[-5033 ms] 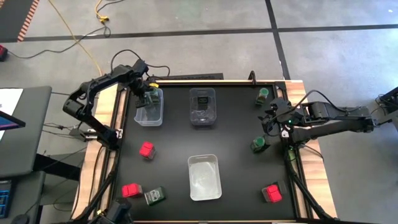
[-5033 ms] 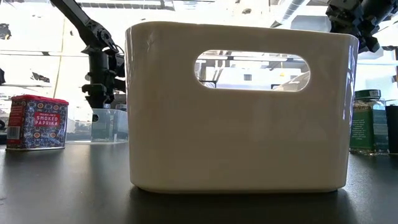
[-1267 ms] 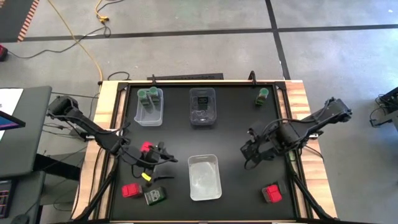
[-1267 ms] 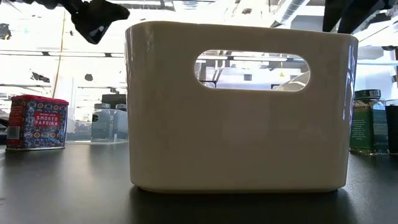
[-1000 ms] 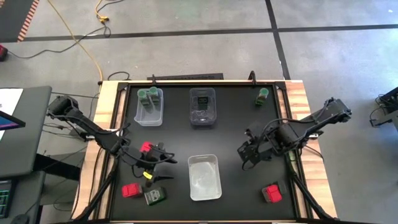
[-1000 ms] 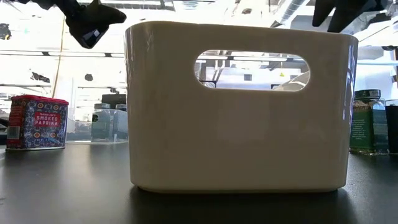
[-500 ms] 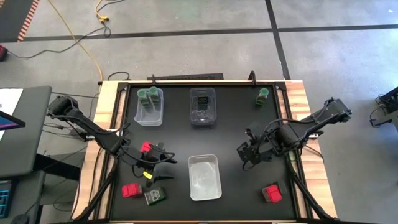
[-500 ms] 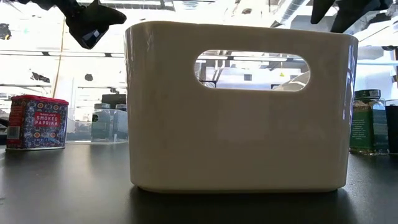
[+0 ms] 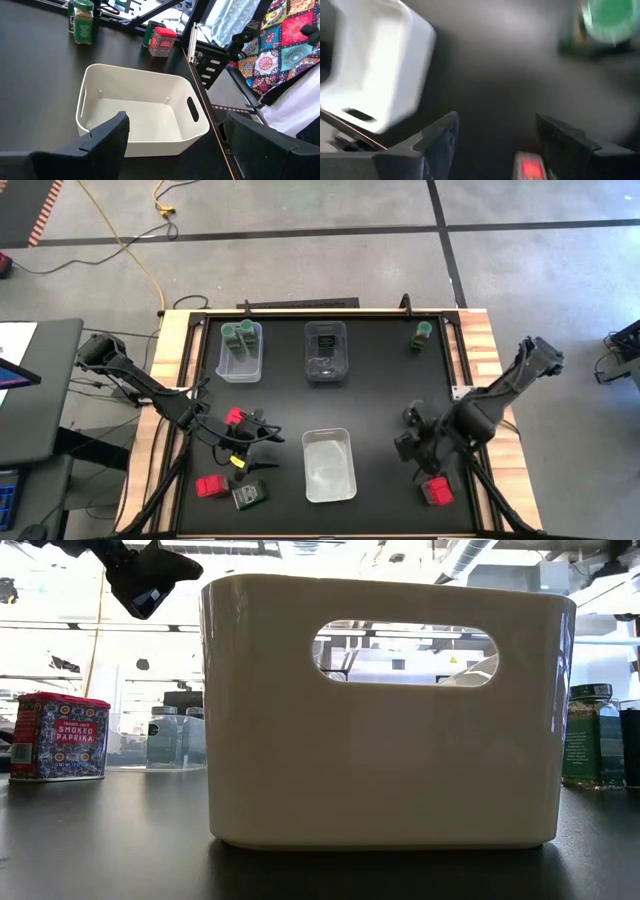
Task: Sort spices by type
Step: Put the bottom right red seasoning can into the white bin
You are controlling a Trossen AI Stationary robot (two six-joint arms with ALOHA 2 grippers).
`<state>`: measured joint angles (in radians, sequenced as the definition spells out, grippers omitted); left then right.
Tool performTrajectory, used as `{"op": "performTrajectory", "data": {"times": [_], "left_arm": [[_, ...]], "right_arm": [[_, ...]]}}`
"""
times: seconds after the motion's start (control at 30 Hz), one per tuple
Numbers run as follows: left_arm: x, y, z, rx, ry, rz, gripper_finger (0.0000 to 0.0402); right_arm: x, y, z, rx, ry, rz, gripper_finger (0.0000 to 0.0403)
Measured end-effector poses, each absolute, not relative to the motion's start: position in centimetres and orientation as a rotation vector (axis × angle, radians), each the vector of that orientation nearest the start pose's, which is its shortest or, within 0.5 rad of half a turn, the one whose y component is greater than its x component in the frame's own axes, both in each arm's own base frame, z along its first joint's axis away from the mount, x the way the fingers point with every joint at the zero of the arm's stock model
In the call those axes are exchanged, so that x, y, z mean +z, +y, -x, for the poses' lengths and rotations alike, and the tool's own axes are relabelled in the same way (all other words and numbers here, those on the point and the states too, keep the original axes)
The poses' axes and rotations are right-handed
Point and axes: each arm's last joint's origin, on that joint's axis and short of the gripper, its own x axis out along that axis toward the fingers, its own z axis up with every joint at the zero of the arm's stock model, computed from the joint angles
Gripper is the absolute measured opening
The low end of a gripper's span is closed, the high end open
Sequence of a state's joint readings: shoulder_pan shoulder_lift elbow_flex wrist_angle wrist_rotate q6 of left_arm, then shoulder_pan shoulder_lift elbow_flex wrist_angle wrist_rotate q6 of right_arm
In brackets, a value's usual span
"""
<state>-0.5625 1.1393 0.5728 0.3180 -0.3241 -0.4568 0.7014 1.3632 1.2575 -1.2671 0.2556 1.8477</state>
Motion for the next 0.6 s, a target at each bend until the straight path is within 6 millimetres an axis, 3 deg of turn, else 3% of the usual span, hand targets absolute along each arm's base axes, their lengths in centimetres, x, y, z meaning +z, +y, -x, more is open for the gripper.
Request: {"op": "performTrajectory", "data": {"times": [0.27,0.47,0.6], "left_arm": [[23.7,-12.0,-20.8,-0.177,0.291,0.337,0.0312],[23.7,-12.0,-20.8,-0.176,0.294,0.336,0.0312],[23.7,-12.0,-20.8,-0.176,0.294,0.336,0.0312]], "right_arm": [[28.1,18.1,-15.9,-0.781,1.098,-1.156,0.0291],[27.3,20.4,-14.2,-0.83,1.231,-1.215,0.0291],[26.1,22.2,-14.2,-0.842,1.275,-1.238,0.0291]]}}
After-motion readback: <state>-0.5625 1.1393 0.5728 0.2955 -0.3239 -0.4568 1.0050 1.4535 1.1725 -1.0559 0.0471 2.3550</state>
